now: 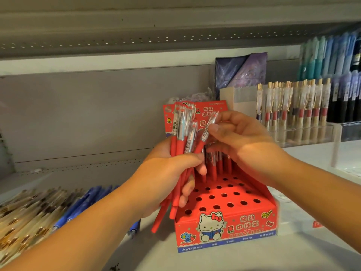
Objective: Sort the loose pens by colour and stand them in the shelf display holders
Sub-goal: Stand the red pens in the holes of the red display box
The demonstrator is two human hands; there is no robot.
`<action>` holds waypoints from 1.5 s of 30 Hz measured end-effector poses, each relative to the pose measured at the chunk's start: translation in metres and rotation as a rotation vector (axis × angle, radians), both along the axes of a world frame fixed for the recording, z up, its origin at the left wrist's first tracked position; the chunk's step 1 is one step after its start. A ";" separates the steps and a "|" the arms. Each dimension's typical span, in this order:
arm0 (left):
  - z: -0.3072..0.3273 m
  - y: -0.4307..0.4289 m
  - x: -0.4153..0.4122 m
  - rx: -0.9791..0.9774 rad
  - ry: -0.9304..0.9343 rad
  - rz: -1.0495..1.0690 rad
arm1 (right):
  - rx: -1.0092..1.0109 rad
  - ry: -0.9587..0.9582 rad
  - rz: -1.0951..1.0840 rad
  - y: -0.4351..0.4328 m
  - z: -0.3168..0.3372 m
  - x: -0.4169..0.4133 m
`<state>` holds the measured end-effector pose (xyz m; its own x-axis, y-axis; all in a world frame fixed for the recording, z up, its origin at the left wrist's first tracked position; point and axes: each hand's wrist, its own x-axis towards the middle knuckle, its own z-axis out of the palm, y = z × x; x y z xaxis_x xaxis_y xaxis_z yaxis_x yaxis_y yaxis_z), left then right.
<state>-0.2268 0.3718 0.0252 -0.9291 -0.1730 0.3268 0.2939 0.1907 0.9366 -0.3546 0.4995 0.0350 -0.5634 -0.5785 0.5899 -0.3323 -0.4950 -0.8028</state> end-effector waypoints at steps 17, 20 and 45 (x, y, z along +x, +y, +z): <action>0.004 -0.008 0.001 -0.011 -0.038 0.097 | 0.064 0.440 -0.475 0.015 0.019 -0.009; 0.003 -0.008 0.002 -0.009 -0.038 0.070 | 0.198 0.543 -0.500 0.013 0.013 -0.010; 0.001 -0.012 -0.008 0.018 0.088 0.090 | 0.752 0.747 -0.825 0.016 0.011 -0.018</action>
